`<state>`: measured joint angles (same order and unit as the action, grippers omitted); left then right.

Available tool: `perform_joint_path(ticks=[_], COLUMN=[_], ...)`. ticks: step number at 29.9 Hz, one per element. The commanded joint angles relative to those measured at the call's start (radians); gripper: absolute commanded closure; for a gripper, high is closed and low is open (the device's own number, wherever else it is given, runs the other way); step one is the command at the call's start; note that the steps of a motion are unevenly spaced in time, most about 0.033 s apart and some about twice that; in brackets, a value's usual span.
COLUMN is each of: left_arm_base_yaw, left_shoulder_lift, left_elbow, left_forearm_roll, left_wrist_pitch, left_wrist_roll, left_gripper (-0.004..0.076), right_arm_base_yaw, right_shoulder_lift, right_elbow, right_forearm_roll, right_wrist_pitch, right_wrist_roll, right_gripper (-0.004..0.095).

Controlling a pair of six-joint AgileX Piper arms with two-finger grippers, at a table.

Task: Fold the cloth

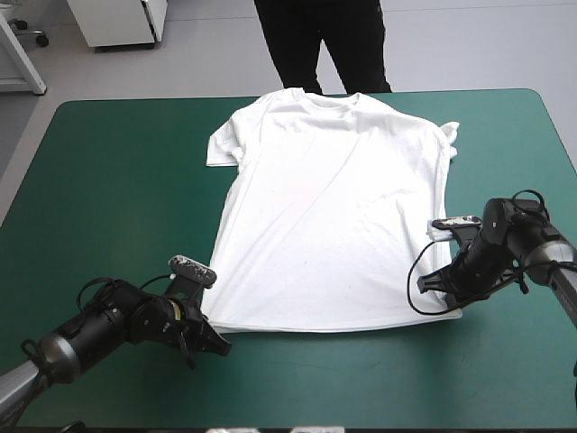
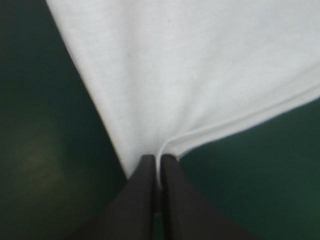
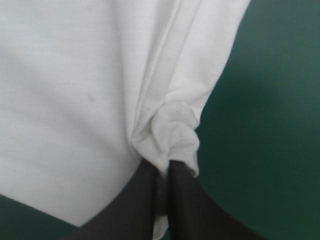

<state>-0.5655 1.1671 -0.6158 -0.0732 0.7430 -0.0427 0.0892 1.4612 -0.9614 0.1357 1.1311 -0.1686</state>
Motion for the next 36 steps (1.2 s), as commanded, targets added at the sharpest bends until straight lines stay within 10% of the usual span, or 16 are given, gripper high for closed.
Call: perform_joint_path(ticks=[1,28,36], left_arm_base_yaw=[-0.042,-0.239,-0.239], left_shoulder_lift=[-0.065,-0.303,-0.303], left_elbow=[0.027,0.151,0.072], left_forearm_roll=[-0.040,-0.022,-0.020], left_wrist_pitch=[0.013,0.145,0.125], left_wrist_roll=[-0.048,-0.328,-0.331], left_gripper=[0.0733,0.0733,0.0538], right_arm_base_yaw=[0.003,0.003,0.003], right_shoulder_lift=[-0.056,-0.226,-0.228], right_elbow=[0.033,0.292,0.211], right_forearm_roll=[-0.002,0.001,0.001], right_wrist_pitch=[0.030,0.040,0.098], right_wrist_roll=[0.001,0.016,0.022], right_gripper=[0.0925,0.0906,0.0392])
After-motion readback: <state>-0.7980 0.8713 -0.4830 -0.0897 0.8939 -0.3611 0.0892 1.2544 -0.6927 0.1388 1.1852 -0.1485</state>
